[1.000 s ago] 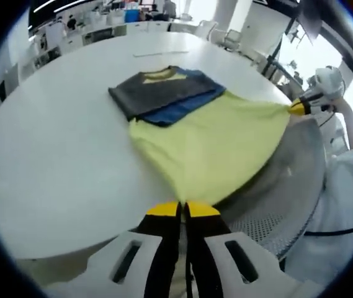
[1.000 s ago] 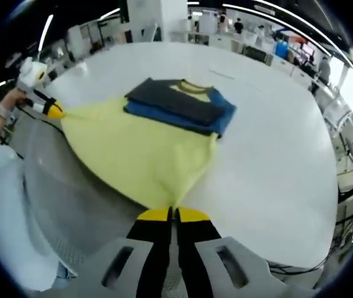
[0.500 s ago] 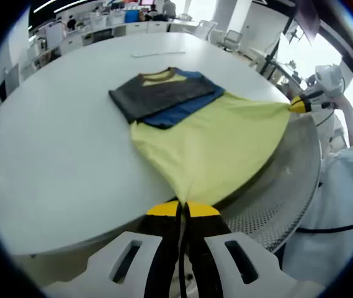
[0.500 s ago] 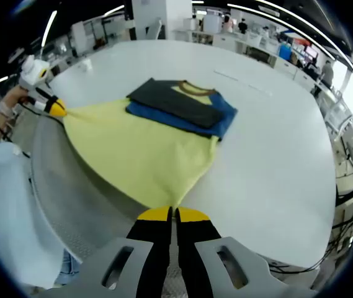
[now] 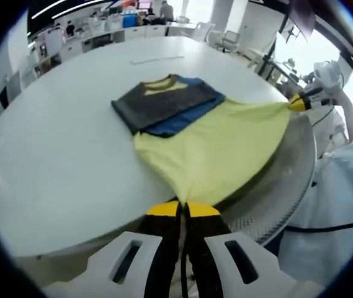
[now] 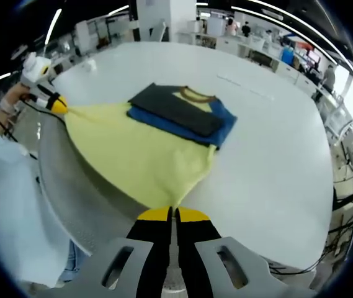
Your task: Fold the garment on the visible template until the final outline fits inside the template.
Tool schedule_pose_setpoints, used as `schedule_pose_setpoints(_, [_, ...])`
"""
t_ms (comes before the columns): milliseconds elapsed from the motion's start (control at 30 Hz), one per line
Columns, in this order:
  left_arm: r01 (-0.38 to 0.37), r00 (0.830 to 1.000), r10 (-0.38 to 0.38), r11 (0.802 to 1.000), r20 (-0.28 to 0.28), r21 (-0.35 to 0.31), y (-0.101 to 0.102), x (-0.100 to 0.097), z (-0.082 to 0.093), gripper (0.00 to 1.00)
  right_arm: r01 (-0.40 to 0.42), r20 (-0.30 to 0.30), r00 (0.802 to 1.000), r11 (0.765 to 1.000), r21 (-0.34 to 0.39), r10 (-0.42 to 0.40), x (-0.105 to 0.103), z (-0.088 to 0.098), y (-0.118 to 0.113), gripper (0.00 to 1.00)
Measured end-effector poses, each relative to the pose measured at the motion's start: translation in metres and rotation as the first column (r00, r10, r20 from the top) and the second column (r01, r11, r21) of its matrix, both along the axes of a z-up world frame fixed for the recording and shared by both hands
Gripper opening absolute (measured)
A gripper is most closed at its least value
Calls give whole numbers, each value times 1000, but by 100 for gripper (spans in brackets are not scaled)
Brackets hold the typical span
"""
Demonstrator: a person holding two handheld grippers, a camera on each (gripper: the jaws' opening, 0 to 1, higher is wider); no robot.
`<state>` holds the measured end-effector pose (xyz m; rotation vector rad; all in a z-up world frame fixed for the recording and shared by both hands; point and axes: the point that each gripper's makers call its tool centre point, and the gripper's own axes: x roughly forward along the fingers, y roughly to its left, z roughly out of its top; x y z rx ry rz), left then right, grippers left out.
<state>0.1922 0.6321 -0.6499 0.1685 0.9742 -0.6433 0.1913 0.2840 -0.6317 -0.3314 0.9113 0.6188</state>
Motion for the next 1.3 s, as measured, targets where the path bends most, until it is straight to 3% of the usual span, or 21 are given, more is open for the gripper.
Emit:
schedule_pose_setpoints(633, [10,999,-10,1000,45,-5,-3,-20,20,0,-10,34,999,1000,-12,10,-21,15,-1,3])
schedule_pose_setpoints(1300, [-20,997,20,1000,80,-2,-1,-27,41,0,-55,64,996,997,-54,59,-20,38,-2,3])
